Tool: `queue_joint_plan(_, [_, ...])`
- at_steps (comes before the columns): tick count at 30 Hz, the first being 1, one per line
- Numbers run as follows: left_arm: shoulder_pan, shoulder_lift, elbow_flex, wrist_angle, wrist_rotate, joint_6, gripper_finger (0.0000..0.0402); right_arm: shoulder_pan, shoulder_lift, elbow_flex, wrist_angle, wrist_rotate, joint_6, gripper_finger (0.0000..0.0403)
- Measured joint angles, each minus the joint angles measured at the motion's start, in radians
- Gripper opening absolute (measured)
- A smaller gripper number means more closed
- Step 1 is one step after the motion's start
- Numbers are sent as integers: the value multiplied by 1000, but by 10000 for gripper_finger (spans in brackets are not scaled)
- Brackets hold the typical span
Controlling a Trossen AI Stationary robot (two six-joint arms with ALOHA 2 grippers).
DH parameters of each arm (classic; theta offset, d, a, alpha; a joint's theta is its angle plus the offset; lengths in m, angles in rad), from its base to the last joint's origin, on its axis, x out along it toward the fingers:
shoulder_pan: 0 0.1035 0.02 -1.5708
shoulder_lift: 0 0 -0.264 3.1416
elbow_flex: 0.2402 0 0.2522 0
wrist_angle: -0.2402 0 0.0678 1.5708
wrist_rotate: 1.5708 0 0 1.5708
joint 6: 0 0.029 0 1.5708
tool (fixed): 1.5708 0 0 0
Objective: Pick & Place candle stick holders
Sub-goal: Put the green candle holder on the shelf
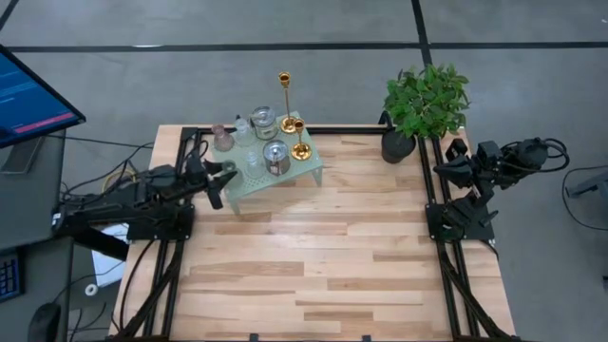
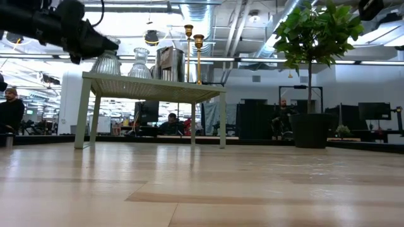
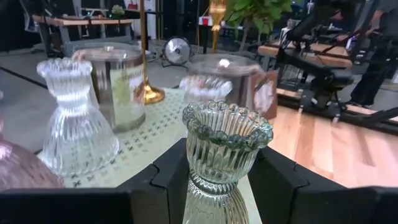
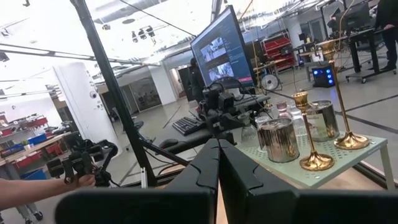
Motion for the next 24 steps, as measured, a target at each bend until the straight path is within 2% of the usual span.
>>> queue_joint_plan(4, [42,1,-43,67,28,-5,139,0,0,0,2,0,16,0])
queue_joint_plan(10, [84,1,-44,66,79,-5,139,0,0,0,2,0,26,0])
queue_joint_plan(15, [101,1,-44,65,81,-20,142,0,0,0,2,0,26,0])
queue_joint_plan(24, [114,38,-44,67,72,-58,173,0,0,0,2,0,26,0])
